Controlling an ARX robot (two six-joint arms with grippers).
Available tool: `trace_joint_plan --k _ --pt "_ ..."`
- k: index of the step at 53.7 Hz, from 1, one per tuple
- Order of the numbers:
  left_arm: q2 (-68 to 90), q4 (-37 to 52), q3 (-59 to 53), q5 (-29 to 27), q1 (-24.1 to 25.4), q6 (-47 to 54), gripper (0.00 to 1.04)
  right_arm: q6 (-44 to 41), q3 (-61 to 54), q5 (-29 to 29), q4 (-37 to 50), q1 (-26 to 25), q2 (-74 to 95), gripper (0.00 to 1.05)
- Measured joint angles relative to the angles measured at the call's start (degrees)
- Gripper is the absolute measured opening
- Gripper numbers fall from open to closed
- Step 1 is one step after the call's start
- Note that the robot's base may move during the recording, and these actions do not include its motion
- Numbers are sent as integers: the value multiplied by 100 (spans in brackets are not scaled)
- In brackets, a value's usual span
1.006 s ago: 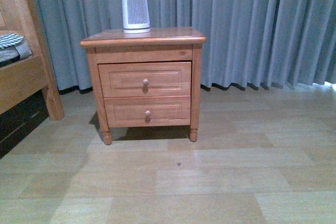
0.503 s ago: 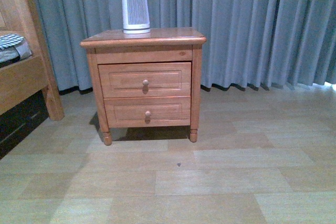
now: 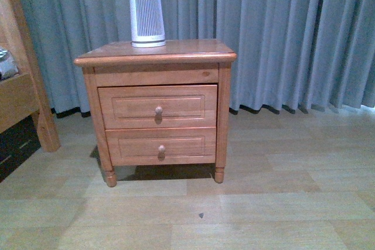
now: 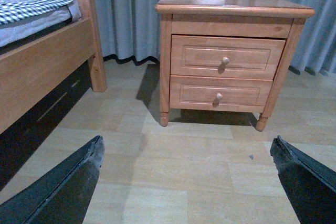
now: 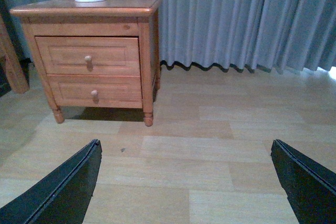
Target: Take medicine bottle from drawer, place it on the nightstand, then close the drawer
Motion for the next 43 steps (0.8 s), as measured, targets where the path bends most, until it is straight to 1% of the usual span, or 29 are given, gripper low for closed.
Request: trace_joint_plan --k 43 --pt "4 -9 0 15 2 -17 98 0 0 2 0 0 2 98"
